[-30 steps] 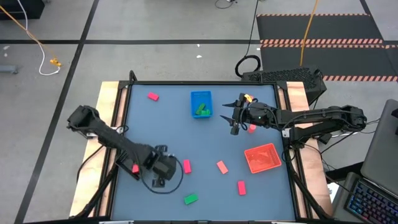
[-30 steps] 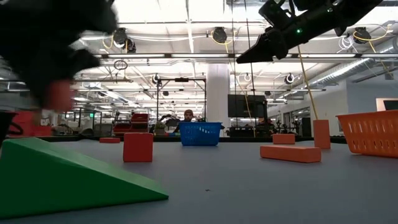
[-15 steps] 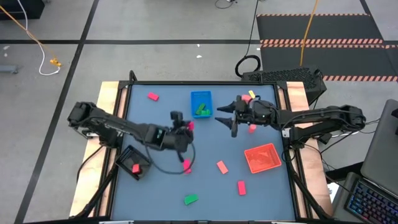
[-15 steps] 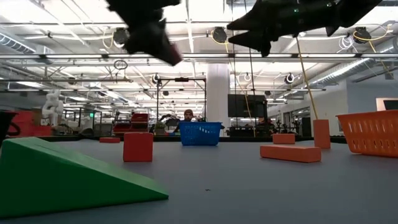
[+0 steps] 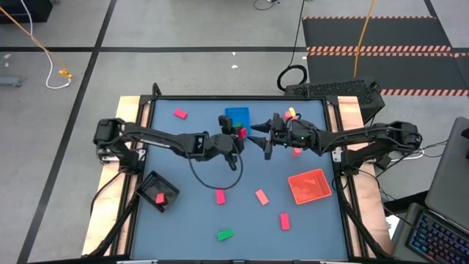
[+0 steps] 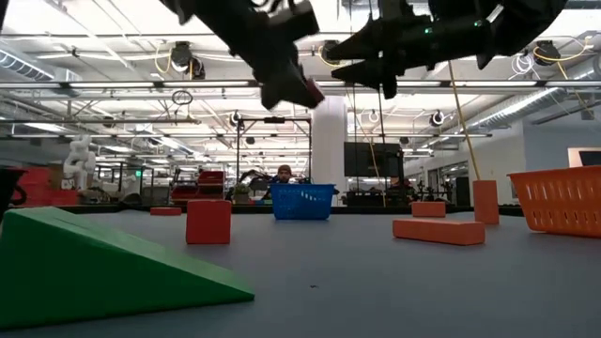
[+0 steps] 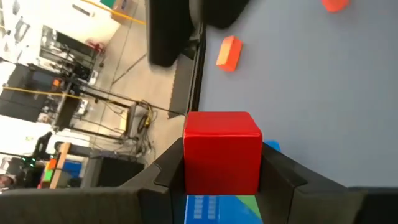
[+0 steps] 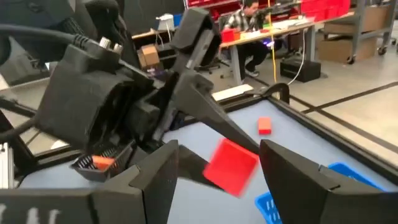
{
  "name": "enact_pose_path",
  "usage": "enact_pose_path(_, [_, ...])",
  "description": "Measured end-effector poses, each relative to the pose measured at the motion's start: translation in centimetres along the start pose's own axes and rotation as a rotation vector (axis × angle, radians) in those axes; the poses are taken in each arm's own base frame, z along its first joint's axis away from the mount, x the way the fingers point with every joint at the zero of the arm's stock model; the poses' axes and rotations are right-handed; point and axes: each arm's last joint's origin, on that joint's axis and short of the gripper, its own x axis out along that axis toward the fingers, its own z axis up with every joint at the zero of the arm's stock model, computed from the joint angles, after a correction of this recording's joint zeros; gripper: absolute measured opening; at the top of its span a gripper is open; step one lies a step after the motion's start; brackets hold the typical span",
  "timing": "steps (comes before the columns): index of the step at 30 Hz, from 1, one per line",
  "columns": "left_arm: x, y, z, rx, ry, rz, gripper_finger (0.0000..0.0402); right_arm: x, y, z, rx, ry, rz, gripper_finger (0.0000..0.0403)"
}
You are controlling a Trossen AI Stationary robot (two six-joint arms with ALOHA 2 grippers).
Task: Sort & place blocks by color
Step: Put the red block into the orange bin
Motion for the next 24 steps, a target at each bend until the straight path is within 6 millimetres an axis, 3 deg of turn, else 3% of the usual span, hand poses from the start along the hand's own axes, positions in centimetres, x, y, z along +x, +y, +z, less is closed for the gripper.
enact_pose_path(7, [1.7,-0.9,0.3,0.019,-0.037,0.056,0.0132,0.9,-1.2,-1.2,0.020,0.047,-0.053,0.0219])
enact_pose_path(24, [1.4,-0.8,1.0,-0.050,-0.094,0.071,0.0132,1.3,-2.2,-2.0,0.027,0.090,-0.130,0.0220])
